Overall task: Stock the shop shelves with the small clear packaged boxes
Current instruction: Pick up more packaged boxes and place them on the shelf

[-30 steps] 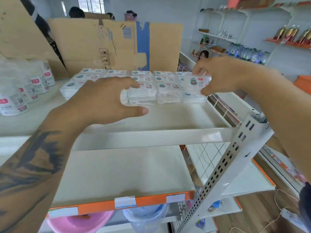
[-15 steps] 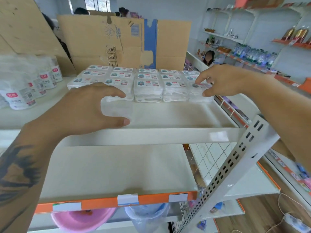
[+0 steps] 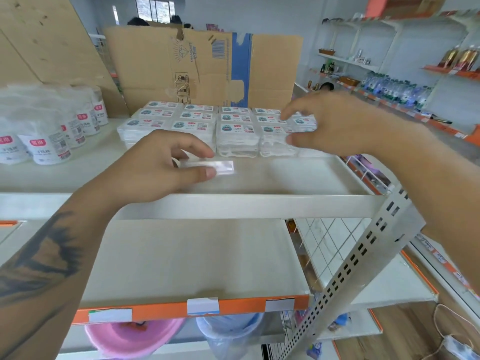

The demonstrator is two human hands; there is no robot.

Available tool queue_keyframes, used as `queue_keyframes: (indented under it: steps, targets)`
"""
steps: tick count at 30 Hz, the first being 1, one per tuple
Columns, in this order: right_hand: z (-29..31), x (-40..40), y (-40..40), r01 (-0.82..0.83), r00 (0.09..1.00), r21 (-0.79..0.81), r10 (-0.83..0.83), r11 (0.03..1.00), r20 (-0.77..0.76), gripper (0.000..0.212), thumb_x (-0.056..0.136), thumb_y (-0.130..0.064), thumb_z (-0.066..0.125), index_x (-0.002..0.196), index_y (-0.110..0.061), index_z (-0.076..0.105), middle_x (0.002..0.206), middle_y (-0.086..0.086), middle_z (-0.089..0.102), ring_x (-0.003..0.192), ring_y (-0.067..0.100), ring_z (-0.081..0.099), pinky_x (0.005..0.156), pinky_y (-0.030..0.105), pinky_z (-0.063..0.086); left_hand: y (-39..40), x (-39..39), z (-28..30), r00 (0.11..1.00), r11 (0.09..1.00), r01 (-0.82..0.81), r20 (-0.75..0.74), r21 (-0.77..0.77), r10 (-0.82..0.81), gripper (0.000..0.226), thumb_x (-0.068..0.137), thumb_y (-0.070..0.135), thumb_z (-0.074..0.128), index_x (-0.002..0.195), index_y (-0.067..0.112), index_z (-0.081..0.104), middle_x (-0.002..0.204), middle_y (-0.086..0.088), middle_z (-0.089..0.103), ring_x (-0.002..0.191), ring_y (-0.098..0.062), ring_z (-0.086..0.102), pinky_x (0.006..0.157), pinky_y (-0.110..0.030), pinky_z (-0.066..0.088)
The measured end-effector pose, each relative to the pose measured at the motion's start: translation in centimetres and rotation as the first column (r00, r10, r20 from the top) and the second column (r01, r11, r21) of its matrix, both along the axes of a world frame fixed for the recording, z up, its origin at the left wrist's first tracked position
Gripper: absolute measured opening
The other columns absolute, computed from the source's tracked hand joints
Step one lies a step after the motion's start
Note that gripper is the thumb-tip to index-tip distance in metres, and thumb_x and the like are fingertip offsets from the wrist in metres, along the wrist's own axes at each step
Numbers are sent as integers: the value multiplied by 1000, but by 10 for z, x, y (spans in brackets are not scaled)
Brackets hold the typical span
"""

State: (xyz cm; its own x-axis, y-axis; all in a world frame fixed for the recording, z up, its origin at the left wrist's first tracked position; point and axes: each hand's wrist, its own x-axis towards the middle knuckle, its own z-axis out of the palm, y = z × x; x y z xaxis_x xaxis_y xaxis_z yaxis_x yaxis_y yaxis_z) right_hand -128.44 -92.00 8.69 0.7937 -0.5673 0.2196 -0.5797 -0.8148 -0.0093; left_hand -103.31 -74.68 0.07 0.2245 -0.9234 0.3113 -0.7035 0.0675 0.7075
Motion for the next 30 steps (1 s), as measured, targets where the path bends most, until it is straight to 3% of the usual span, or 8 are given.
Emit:
queue_keyframes:
  steps: [2, 5, 8, 12, 16, 21, 26, 30]
  targets:
    - [-9, 9, 25, -106, 992, 162, 93, 981, 83, 41, 89, -39, 74, 129, -35, 63, 130, -17, 61, 120, 9, 57, 90, 20, 43, -4, -7, 1, 995, 999, 28, -93, -39, -31, 21, 80, 41, 81, 98, 30, 78, 97, 20, 75, 83, -8, 65, 75, -25, 49]
    - [-30, 18, 44, -241, 961, 329, 176, 913, 216, 46, 85, -31, 81, 127, -32, 64, 124, -20, 63, 108, -5, 58, 82, 3, 42, -8, -17, 6, 977, 993, 74, -192, -96, -92, 25, 81, 43, 76, 97, 24, 78, 94, 6, 77, 82, -30, 67, 76, -41, 53]
    - [-47, 21, 47, -312, 915, 405, 157, 859, 371, 38, 86, -18, 81, 121, -22, 66, 115, -9, 68, 93, -1, 64, 81, 10, 46, -11, -25, 10, 957, 988, 105, -259, -111, -131, 27, 84, 43, 74, 98, 20, 79, 93, -6, 76, 79, -19, 66, 74, -46, 59]
    - [-57, 15, 51, -376, 799, 495, 3, 783, 602, 32, 88, -10, 79, 116, -12, 66, 100, 15, 70, 74, 21, 64, 74, 28, 53, -17, -37, 12, 929, 986, 59, -354, -157, -111, 38, 92, 51, 68, 94, 13, 78, 95, -33, 63, 73, -29, 57, 67, -48, 63]
    - [-64, 3, 58, -396, 657, 584, -225, 708, 719, 33, 90, -13, 77, 120, -13, 63, 94, 16, 74, 77, 21, 63, 71, 44, 59, -22, -54, 14, 881, 983, 27, -460, -184, -110, 54, 89, 54, 63, 100, 1, 71, 93, -28, 71, 71, -37, 70, 60, -41, 58]
    - [-74, -12, 67, -420, 452, 640, -464, 644, 762, 36, 89, -18, 79, 120, -12, 62, 95, 13, 73, 77, 20, 64, 69, 38, 58, -24, -74, 15, 803, 984, 69, -577, -161, -151, 34, 93, 36, 67, 107, 5, 70, 99, -21, 74, 76, -40, 75, 59, -37, 60]
    - [-76, -20, 80, -473, 367, 703, -606, 531, 706, 42, 93, -20, 75, 126, -9, 53, 106, 18, 74, 80, 28, 73, 81, 46, 61, -29, -97, 15, 690, 986, 94, -704, -140, -166, 15, 99, 25, 64, 99, 10, 67, 103, -17, 75, 84, -41, 76, 77, -47, 64]
    - [-72, -24, 77, -480, 265, 691, -661, 540, 702, 38, 94, -18, 74, 121, -10, 49, 103, 15, 75, 79, 27, 73, 83, 43, 61, -33, -105, 14, 744, 982, 132, -641, -132, -186, 10, 95, 19, 69, 95, 10, 68, 93, -10, 76, 83, -32, 75, 90, -52, 60]
